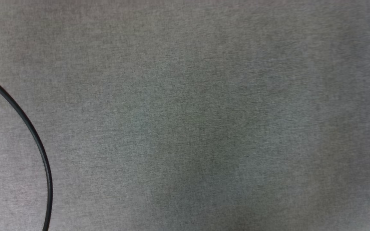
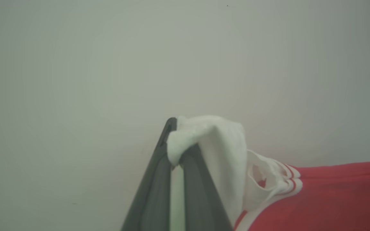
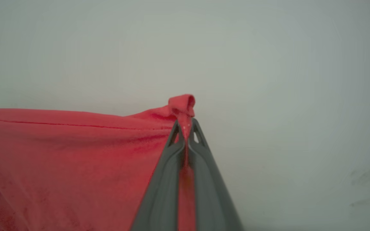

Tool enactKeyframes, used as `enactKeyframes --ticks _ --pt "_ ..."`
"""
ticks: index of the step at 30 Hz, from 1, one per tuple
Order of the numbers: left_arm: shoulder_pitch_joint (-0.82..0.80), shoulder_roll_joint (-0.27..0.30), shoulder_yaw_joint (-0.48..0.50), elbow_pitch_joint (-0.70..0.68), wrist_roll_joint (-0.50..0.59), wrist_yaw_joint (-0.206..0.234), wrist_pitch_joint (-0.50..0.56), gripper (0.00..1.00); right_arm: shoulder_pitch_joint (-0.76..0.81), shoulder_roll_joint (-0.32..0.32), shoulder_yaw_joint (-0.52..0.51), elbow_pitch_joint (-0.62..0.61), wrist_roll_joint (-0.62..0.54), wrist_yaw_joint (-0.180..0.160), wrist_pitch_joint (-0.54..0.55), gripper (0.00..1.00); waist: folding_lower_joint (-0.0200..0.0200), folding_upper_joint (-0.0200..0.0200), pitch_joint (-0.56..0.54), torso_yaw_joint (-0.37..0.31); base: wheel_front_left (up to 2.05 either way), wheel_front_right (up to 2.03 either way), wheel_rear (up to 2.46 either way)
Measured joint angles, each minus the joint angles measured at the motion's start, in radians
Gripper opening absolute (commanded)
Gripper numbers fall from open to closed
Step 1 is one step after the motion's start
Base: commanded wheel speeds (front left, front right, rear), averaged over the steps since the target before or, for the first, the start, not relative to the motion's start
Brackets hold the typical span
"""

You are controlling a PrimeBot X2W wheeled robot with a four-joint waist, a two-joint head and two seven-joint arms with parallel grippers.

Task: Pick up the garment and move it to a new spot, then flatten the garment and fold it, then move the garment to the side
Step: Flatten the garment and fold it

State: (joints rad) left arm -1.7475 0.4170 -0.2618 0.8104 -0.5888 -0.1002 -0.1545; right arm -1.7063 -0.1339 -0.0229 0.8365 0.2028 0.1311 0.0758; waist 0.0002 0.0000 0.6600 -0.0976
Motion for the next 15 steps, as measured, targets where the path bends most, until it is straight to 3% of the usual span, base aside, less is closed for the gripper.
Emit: enactKeyframes --ticks 7,15 --pt "0.113 -0.021 -0.013 0.062 -0.049 -0.021 -0.029 0.0 0.069 -0.014 0.073 0.058 0.013 0.0 -0.019 0.0 -0.0001 0.0 0.016 0.023 0.0 0.0 0.0" --pt "0.39 -0.053 -0.053 0.065 -0.112 -0.029 -0.071 0.0 0.314 -0.04 0.201 0.084 0.077 0.0 -0.037 0.0 -0.0001 0.0 -0.055 0.04 0.0 0.0 0.0"
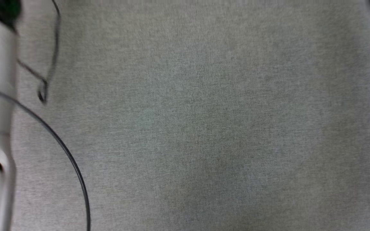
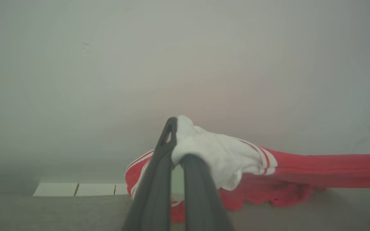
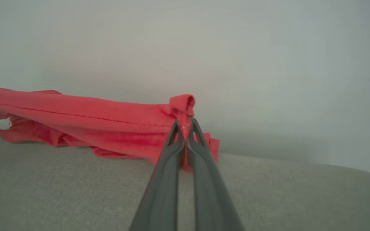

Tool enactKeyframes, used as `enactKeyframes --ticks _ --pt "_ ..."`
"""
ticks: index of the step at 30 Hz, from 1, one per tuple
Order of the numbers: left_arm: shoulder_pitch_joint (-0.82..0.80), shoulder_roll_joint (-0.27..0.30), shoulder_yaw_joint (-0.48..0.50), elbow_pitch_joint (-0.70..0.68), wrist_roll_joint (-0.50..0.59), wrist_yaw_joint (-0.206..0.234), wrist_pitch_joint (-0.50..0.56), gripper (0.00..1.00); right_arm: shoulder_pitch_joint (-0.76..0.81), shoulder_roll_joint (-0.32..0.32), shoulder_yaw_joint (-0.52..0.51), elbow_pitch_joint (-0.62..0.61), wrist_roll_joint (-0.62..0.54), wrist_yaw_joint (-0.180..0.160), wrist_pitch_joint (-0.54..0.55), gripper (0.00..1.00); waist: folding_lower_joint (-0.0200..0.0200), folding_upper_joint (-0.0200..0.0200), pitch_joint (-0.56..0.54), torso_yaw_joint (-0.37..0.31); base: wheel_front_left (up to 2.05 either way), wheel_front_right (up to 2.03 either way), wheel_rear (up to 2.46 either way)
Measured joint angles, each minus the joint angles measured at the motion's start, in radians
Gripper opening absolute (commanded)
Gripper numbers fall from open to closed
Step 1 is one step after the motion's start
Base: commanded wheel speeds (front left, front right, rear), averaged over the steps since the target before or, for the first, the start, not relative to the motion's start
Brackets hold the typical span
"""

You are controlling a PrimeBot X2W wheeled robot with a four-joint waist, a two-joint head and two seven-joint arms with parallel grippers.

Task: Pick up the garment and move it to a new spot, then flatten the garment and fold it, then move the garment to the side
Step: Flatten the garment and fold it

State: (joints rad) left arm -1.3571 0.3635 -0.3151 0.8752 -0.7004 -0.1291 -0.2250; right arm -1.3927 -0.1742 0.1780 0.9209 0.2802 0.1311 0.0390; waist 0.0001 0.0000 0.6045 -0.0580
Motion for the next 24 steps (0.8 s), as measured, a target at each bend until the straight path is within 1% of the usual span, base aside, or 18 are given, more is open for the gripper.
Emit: enactKeyframes --ticks 5,12,16,17,19,24 --pt "0.257 -0.002 -0.023 -0.068 -0.046 0.0 -0.024 0.0 0.211 -0.014 0.069 -0.007 0.056 0.0 -0.012 0.0 -0.0001 0.0 -0.08 0.004 0.0 0.0 0.0" --pt "0.621 0.008 0.001 -0.192 -0.076 0.006 -0.034 0.0 0.486 -0.058 0.131 -0.06 0.141 0.0 -0.019 0.0 -0.0002 0.0 -0.218 0.01 0.0 0.0 0.0" --pt "0.821 0.007 0.027 -0.296 -0.075 0.043 -0.035 0.0 0.629 -0.089 0.149 -0.107 0.18 0.0 -0.013 0.0 -0.0002 0.0 -0.3 0.013 0.0 0.0 0.0" --pt "0.821 0.007 0.027 -0.296 -0.075 0.043 -0.035 0.0 0.629 -0.089 0.149 -0.107 0.18 0.0 -0.013 0.0 -0.0002 0.0 -0.3 0.013 0.0 0.0 0.0" --pt "0.921 0.011 0.036 -0.351 -0.076 0.066 -0.035 0.0 0.705 -0.099 0.148 -0.14 0.197 0.0 -0.008 0.0 -0.0003 0.0 -0.341 0.016 0.0 0.0 0.0" --pt "1.165 0.033 0.053 -0.516 -0.09 0.144 -0.026 0.0 0.888 -0.127 0.127 -0.255 0.213 0.001 0.017 0.0 -0.0004 0.0 -0.436 0.019 0.0 0.0 0.0"
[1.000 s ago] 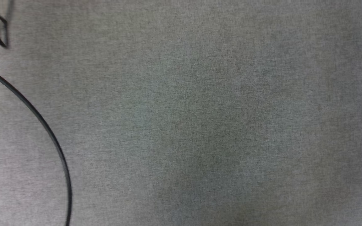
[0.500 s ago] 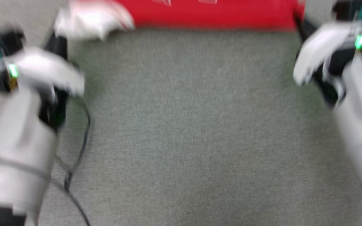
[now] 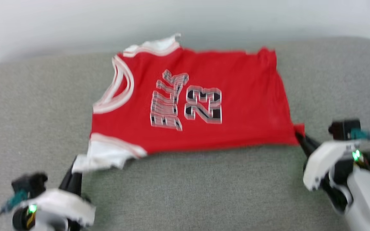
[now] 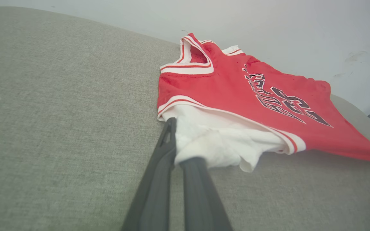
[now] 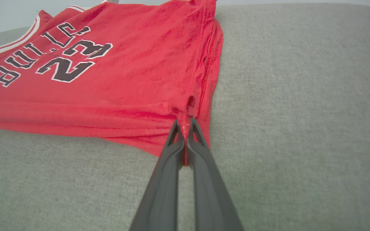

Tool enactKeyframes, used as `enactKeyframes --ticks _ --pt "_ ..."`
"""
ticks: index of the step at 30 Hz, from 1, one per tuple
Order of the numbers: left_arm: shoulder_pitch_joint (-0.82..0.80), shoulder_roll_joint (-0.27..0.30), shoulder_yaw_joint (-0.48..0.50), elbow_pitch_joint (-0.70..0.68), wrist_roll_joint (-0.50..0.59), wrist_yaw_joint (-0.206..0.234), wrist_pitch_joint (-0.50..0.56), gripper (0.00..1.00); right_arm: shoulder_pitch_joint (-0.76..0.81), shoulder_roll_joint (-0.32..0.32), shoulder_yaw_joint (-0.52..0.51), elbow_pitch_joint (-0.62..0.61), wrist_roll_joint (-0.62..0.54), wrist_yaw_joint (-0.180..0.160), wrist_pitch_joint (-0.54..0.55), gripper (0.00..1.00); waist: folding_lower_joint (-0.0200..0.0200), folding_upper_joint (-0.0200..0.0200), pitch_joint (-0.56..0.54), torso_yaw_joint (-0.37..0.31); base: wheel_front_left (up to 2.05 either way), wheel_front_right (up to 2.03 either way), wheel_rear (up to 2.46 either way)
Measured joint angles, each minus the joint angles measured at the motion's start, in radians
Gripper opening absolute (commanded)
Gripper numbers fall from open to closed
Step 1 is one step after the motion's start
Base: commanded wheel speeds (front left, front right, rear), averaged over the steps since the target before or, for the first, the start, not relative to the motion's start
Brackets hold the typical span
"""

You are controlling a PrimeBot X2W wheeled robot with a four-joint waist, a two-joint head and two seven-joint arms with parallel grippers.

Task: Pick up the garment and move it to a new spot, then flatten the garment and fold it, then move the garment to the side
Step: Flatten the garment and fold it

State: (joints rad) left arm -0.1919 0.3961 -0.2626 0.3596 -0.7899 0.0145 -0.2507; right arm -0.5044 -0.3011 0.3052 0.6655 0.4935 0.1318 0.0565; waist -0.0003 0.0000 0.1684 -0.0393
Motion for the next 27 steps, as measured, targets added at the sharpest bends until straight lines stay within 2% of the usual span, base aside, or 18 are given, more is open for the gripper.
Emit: enactKeyframes --ticks 7,10,14,21,27 --pt "0.294 0.032 0.023 -0.267 -0.035 0.126 0.066 0.0 0.302 -0.012 -0.13 -0.232 -0.019 0.0 0.082 0.0 -0.0001 0.0 -0.09 0.009 0.0 0.0 0.0" --pt "0.395 0.039 0.031 -0.374 -0.047 0.176 0.091 0.0 0.434 0.013 -0.222 -0.35 -0.034 0.001 0.144 0.0 -0.0001 0.0 -0.112 0.018 0.0 0.0 0.0" --pt "0.495 0.057 0.032 -0.49 -0.051 0.221 0.12 0.0 0.574 0.061 -0.307 -0.509 -0.082 0.0 0.247 0.0 -0.0002 0.0 -0.132 0.026 0.0 0.0 0.0" --pt "0.461 0.062 0.021 -0.584 -0.043 0.24 0.144 0.0 0.61 0.118 -0.356 -0.667 -0.157 0.0 0.377 0.0 -0.0001 0.0 -0.125 0.024 0.0 0.0 0.0" --pt "0.288 0.063 0.008 -0.557 -0.022 0.194 0.145 0.0 0.515 0.124 -0.349 -0.666 -0.18 0.0 0.413 0.0 0.0002 0.0 -0.088 0.027 0.0 0.0 0.0"
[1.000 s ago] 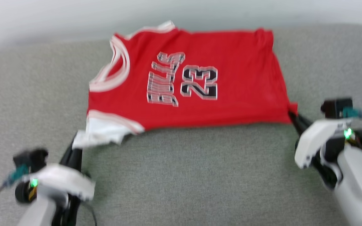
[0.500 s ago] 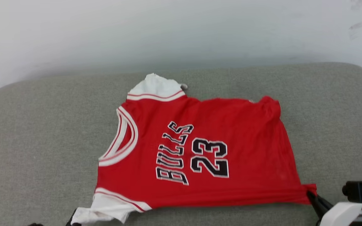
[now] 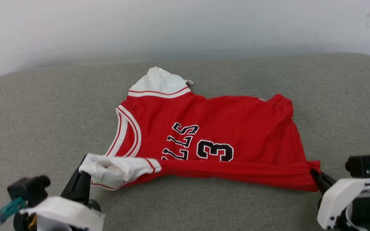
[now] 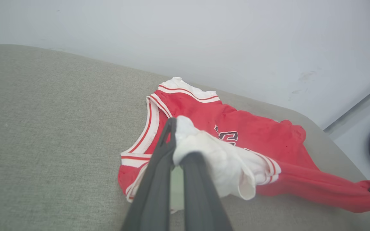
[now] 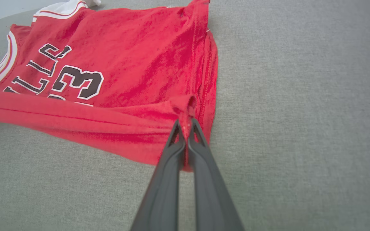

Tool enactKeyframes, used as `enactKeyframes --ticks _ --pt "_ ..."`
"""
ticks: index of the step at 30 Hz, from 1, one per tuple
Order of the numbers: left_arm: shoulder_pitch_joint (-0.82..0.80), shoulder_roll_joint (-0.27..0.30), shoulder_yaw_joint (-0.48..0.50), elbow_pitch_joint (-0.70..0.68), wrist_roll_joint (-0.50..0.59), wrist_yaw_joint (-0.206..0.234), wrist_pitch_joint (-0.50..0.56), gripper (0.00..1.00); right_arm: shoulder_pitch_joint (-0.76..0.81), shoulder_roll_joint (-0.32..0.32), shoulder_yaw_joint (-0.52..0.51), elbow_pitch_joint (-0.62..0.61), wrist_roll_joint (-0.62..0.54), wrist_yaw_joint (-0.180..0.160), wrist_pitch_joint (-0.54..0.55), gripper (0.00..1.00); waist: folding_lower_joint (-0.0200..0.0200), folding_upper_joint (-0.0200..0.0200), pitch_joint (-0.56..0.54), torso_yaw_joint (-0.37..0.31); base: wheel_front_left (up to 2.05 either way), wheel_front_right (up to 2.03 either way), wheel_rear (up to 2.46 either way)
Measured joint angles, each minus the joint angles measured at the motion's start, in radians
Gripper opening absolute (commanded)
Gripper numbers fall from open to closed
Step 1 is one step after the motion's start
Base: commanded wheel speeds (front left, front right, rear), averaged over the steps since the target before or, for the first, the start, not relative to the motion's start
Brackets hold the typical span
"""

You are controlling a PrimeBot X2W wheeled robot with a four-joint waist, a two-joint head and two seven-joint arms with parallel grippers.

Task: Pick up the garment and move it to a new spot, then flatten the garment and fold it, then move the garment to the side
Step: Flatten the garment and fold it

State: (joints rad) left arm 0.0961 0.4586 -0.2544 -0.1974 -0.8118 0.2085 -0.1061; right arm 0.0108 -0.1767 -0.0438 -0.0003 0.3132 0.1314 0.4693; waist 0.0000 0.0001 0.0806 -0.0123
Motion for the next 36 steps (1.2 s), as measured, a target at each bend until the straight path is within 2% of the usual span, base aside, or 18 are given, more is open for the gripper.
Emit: enactKeyframes --ticks 7,14,18,19,20,21,24,28,31,32,33,36 --pt "-0.2 -0.03 -0.03 0.161 -0.001 -0.068 0.007 0.0 -0.152 -0.001 0.04 0.101 0.008 0.0 0.008 0.0 0.0001 0.0 0.079 0.01 0.0 0.0 0.0" --pt "-0.311 -0.057 -0.064 0.352 -0.03 -0.125 0.054 0.0 -0.257 -0.025 0.119 0.25 0.025 0.0 0.006 0.0 0.0002 0.0 0.155 0.008 0.0 0.0 0.0" --pt "-0.354 -0.067 -0.088 0.446 -0.045 -0.157 0.091 0.0 -0.297 -0.039 0.143 0.32 0.023 0.0 -0.034 0.0 0.0002 0.0 0.179 0.006 0.0 0.0 0.0" --pt "-0.364 -0.069 -0.094 0.466 -0.049 -0.166 0.102 0.0 -0.308 -0.041 0.15 0.336 0.022 0.0 -0.045 0.07 0.0002 0.0 0.181 0.005 0.0 0.0 0.0" --pt "-0.371 -0.07 -0.097 0.485 -0.054 -0.179 0.106 0.02 -0.316 -0.042 0.155 0.35 0.022 0.0 -0.053 0.37 0.0002 0.0 0.182 0.004 0.0 0.0 0.0" --pt "-0.392 -0.075 -0.108 0.535 -0.066 -0.215 0.118 1.0 -0.335 -0.043 0.172 0.387 0.03 0.0 -0.078 1.0 0.0002 0.0 0.18 -0.001 0.0 0.0 0.0" --pt "-0.404 -0.085 -0.108 0.564 -0.074 -0.233 0.11 1.0 -0.338 -0.046 0.19 0.396 0.042 0.0 -0.14 1.0 0.0002 0.0 0.169 -0.003 0.0 0.0 0.0" --pt "-0.412 -0.068 -0.087 0.568 -0.071 -0.231 0.075 1.0 -0.341 -0.052 0.19 0.372 0.061 0.0 -0.25 1.0 0.0002 0.0 0.151 -0.009 0.0 0.0 0.0" --pt "-0.405 -0.024 -0.068 0.531 -0.064 -0.205 0.083 1.0 -0.35 -0.061 0.173 0.307 0.054 0.0 -0.353 1.0 0.0001 0.0 0.127 -0.021 0.0 0.0 0.0" --pt "-0.405 -0.024 -0.068 0.531 -0.064 -0.205 0.083 1.0 -0.35 -0.061 0.173 0.307 0.054 0.0 -0.353 1.0 0.0001 0.0 0.127 -0.021 0.0 0.0 0.0" --pt "-0.391 0.006 -0.06 0.496 -0.064 -0.183 0.115 1.0 -0.346 -0.06 0.164 0.273 0.045 0.0 -0.388 1.0 0.0001 0.0 0.113 -0.026 0.0 0.0 0.0" --pt "-0.365 0.066 -0.058 0.428 -0.072 -0.157 0.202 1.0 -0.323 -0.049 0.143 0.222 0.026 0.0 -0.41 1.0 0.0001 0.0 0.093 -0.035 0.0 0.0 0.0"
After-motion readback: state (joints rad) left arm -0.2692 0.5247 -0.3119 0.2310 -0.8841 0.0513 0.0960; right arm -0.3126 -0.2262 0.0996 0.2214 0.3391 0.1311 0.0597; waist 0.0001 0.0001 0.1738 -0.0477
